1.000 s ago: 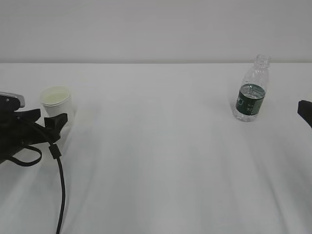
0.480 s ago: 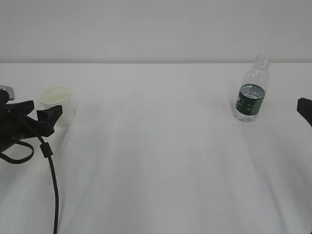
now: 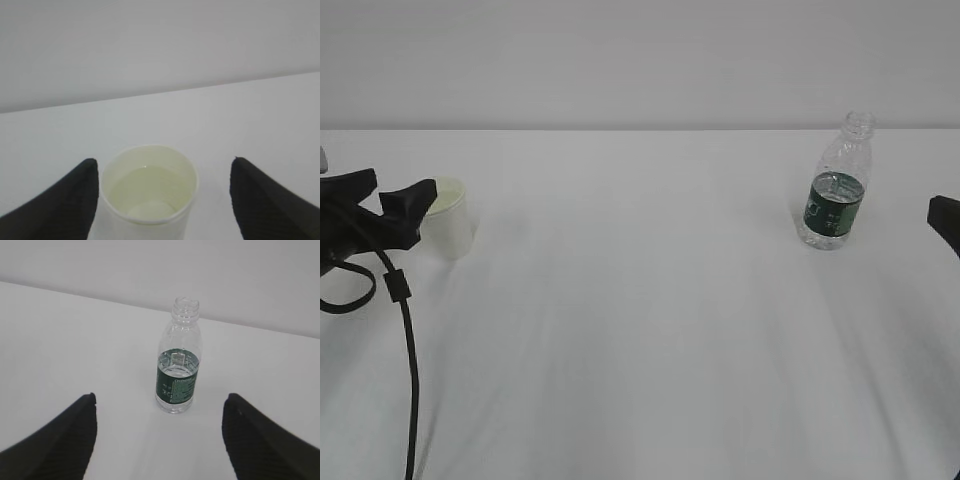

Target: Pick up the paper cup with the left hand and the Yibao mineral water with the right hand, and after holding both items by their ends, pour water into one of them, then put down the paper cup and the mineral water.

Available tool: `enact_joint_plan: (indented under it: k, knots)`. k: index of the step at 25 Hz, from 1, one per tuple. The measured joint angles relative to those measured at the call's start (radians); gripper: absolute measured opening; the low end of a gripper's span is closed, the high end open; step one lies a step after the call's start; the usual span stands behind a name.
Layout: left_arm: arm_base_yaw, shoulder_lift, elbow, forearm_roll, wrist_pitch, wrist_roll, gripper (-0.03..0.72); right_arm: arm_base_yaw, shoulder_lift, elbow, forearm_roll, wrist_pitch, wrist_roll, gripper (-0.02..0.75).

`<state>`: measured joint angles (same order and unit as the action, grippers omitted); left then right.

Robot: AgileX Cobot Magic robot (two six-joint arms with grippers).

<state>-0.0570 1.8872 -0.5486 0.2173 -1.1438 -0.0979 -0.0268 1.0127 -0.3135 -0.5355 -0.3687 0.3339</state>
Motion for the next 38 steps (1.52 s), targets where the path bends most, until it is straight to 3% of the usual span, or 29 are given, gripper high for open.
enact_joint_plan:
  k: [22,38]
  knots:
    - [0.0,-0.237,0.005,0.006,0.012,0.002,0.575,0.0,0.0,0.0,-0.002,-0.099,0.011,0.59]
    - [0.0,-0.438,0.008,0.01,0.163,0.004,0.575,0.0,0.0,0.0,-0.004,-0.128,0.011,0.591]
